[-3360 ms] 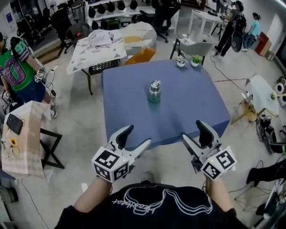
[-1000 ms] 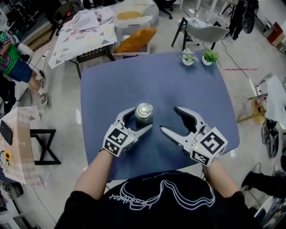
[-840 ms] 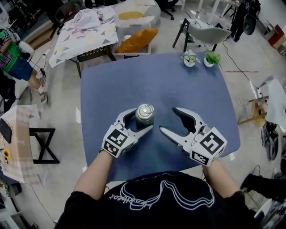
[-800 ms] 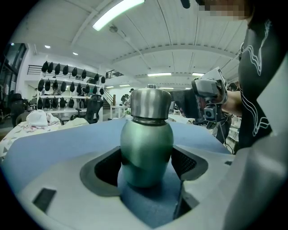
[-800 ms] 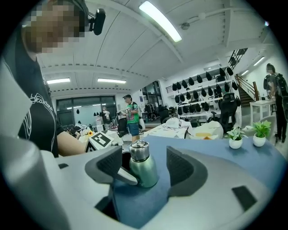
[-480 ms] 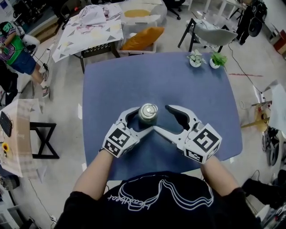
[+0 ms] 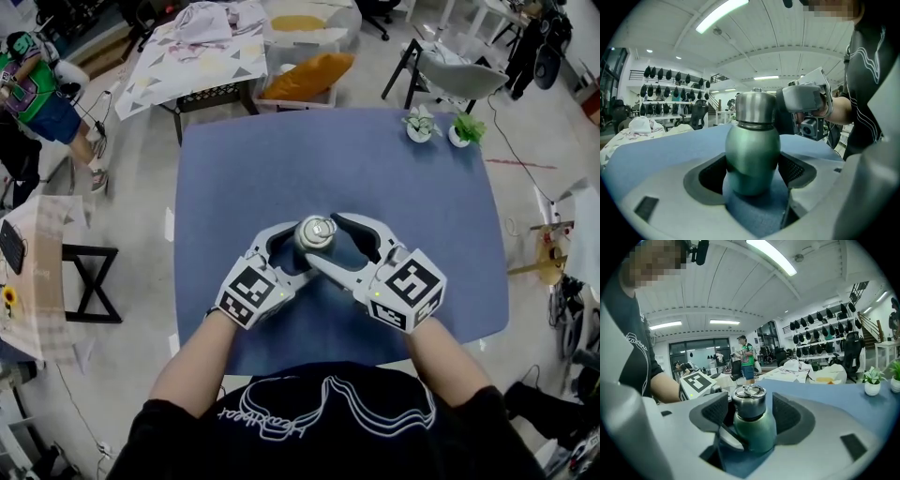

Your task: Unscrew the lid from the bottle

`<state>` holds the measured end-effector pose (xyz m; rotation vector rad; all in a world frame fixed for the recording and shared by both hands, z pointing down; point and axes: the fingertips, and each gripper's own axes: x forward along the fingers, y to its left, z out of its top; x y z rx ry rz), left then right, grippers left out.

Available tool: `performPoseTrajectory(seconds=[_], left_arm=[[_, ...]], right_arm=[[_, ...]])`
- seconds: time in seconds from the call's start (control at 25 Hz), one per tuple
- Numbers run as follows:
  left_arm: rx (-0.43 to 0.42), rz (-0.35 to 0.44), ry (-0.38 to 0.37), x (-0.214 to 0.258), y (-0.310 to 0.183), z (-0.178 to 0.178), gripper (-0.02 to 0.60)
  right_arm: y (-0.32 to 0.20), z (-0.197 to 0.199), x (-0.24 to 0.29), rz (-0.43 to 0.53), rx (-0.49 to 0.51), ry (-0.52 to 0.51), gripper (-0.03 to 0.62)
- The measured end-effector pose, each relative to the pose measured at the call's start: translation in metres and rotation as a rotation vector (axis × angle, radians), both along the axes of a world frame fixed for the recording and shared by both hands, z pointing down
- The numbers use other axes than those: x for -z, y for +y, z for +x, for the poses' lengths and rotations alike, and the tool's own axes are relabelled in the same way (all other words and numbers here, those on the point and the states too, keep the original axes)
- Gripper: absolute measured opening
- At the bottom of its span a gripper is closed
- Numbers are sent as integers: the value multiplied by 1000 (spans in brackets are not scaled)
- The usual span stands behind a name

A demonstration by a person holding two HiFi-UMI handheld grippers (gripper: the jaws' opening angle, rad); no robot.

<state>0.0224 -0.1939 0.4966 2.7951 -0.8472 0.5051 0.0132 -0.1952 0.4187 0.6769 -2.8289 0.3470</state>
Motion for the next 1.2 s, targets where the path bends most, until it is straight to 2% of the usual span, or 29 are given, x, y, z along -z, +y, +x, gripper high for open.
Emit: performPoseTrajectory(seconds=[0.24, 0.6, 0.8, 1.2], left_arm=[[2, -1, 1, 1, -1, 1, 351], [2, -2, 2, 0, -1, -1, 351], [4, -1, -1, 1, -1, 0, 351], [13, -4, -6, -1, 0, -1, 351]], right_arm=[[-3, -10, -2, 9, 17, 0, 258], [-2, -14, -4, 29, 84, 7, 255], [0, -14, -4, 41, 169, 24, 255], [5, -16, -6, 45, 412, 53, 255]])
